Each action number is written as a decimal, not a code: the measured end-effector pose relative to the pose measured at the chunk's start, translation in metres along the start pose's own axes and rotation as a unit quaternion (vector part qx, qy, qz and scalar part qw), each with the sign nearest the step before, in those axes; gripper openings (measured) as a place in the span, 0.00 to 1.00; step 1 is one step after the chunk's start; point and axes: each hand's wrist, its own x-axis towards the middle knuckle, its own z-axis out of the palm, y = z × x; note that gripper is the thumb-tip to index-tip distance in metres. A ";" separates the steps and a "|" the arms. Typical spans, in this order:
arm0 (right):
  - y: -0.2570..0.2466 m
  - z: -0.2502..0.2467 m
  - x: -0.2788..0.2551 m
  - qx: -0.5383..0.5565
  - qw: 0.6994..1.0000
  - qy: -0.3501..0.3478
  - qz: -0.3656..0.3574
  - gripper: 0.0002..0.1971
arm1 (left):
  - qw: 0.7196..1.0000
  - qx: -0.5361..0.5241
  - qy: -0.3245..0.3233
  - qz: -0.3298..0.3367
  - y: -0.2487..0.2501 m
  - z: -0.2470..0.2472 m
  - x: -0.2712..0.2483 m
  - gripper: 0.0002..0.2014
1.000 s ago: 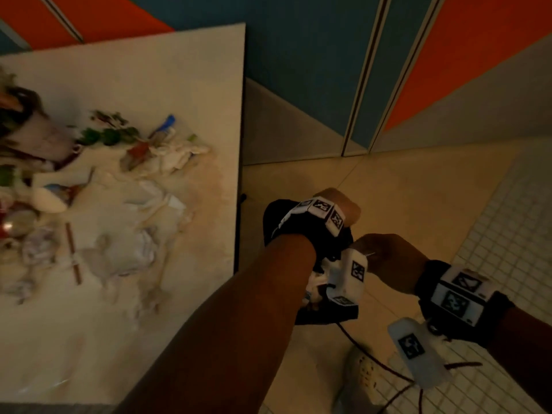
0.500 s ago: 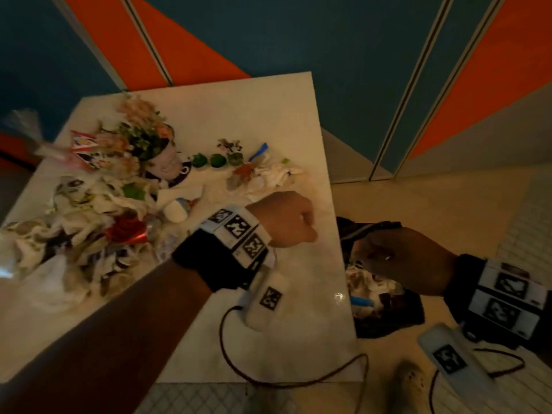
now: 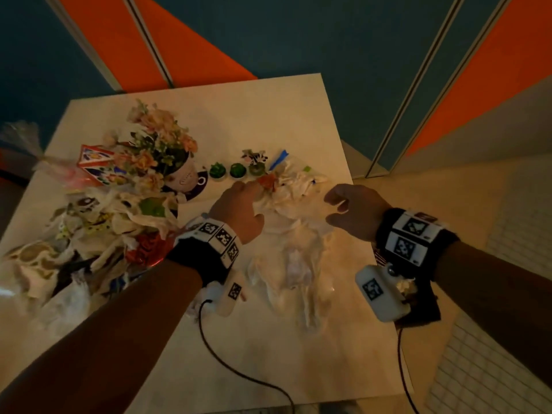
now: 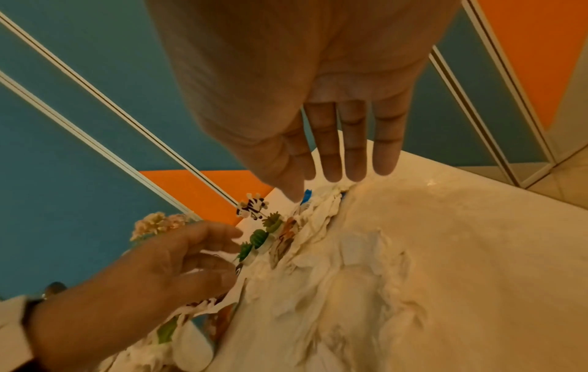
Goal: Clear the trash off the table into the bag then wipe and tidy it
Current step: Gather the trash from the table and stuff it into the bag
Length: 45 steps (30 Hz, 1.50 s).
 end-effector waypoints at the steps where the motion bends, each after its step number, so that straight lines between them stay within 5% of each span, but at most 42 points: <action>1: 0.000 0.000 0.005 -0.006 1.000 -0.008 0.005 0.17 | 1.000 -0.006 -0.003 0.010 0.005 0.002 0.006 0.35; 10: 0.016 0.006 -0.005 -0.150 0.980 -0.130 -0.010 0.18 | 0.989 0.111 -0.074 0.066 0.057 0.018 0.078 0.41; 18: 0.022 0.031 -0.029 -0.208 0.958 -0.182 -0.081 0.57 | 0.977 0.166 -0.101 0.085 0.041 0.036 0.099 0.32; 23: 0.007 0.063 -0.021 -0.284 0.930 -0.203 -0.117 0.64 | 0.980 0.138 -0.095 0.110 0.026 0.036 0.092 0.26; 30: -0.016 0.083 -0.005 -0.352 0.905 -0.206 -0.124 0.54 | 0.987 0.092 -0.077 0.109 0.009 0.042 0.074 0.21; 33: -0.015 0.087 -0.003 -0.349 0.904 -0.205 -0.135 0.47 | 0.992 0.050 -0.061 0.094 0.004 0.046 0.067 0.32; 37: -0.015 0.085 0.000 -0.285 0.925 -0.222 -0.120 0.35 | 0.984 0.067 -0.124 0.113 0.003 0.041 0.065 0.50; 41: -0.018 0.083 0.000 -0.296 0.921 -0.212 -0.140 0.18 | 0.974 0.091 -0.185 0.098 0.007 0.037 0.069 0.55; 45: -0.016 0.083 0.003 -0.230 0.946 -0.198 -0.118 0.07 | 0.978 0.087 -0.164 0.092 0.014 0.034 0.070 0.49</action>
